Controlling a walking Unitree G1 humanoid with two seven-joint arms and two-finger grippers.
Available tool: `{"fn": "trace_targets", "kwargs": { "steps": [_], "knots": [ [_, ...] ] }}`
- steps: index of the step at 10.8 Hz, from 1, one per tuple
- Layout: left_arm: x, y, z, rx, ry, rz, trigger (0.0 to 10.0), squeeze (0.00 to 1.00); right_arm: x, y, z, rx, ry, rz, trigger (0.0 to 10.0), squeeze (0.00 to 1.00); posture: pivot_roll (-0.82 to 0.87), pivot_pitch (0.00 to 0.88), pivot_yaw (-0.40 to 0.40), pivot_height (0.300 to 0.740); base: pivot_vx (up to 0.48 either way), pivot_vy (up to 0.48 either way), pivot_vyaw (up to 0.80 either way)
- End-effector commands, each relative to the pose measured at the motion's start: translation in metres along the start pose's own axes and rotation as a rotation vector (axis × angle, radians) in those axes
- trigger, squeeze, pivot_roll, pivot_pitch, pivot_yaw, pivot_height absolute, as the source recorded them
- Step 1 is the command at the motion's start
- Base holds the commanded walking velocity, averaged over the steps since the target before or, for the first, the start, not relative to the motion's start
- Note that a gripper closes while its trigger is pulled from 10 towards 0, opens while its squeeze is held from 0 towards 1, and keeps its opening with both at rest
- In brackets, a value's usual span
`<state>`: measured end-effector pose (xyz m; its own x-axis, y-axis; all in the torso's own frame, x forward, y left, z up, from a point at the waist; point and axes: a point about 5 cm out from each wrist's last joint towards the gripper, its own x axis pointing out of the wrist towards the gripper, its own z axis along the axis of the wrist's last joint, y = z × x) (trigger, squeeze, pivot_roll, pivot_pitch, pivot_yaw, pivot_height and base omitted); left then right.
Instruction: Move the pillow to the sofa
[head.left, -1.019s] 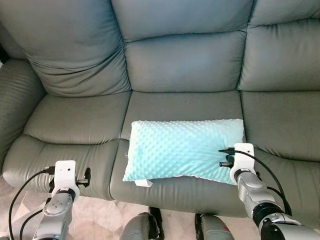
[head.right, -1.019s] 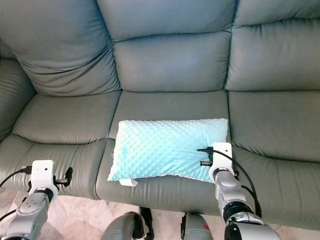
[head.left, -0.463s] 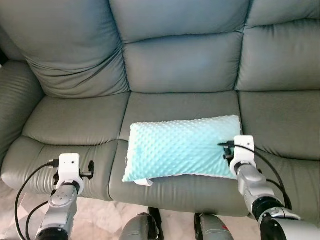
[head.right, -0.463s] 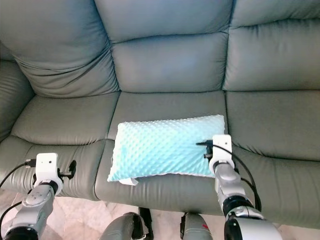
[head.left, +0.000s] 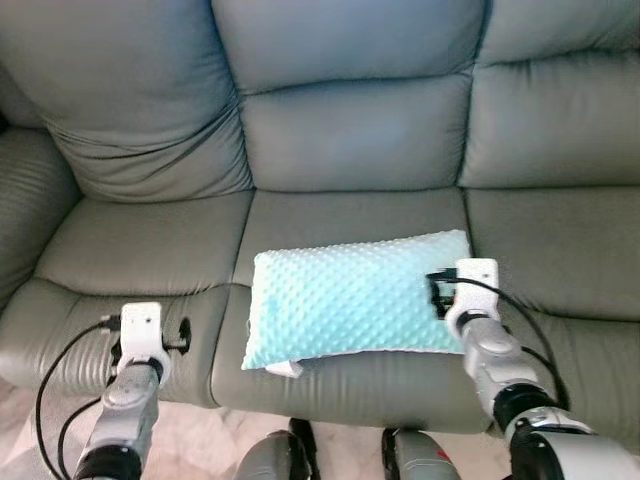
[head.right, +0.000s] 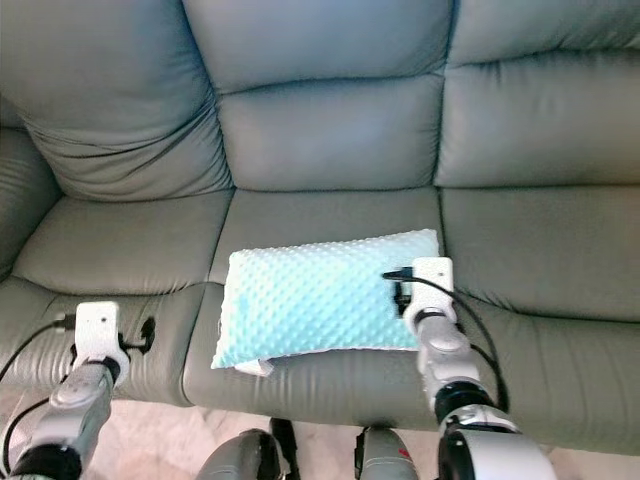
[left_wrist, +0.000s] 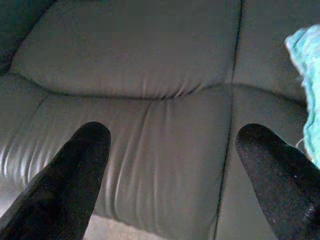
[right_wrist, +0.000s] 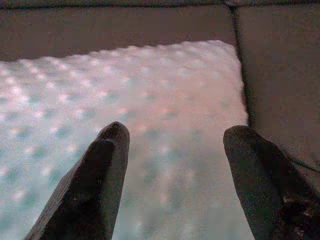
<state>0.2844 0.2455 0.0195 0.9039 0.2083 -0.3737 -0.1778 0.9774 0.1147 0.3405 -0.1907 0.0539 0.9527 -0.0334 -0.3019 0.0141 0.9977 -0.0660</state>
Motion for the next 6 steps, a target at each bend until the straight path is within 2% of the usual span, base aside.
{"fn": "trace_targets", "kwargs": {
  "steps": [1, 4, 6],
  "knots": [
    [-0.004, 0.010, -0.012, -0.021, 0.038, 0.041, 10.0, 0.00, -0.001, 0.006, -0.003, 0.011, -0.004, 0.025, 10.0, 1.00, -0.16, 0.149, 0.144, 0.740, 0.000, 0.000, 0.00],
    [-0.003, 0.003, 0.003, -0.063, -0.046, 0.026, 10.0, 0.00, -0.001, 0.014, 0.011, 0.030, -0.085, 0.082, 10.0, 1.00, -0.20, 0.089, 0.127, 0.740, 0.000, 0.000, 0.00],
    [-0.018, 0.004, 0.005, -0.089, -0.122, 0.027, 10.0, 0.00, -0.011, 0.020, 0.012, 0.019, -0.144, 0.135, 10.0, 1.00, -0.19, 0.036, 0.112, 0.740, 0.000, 0.000, 0.00]
  ]
}}
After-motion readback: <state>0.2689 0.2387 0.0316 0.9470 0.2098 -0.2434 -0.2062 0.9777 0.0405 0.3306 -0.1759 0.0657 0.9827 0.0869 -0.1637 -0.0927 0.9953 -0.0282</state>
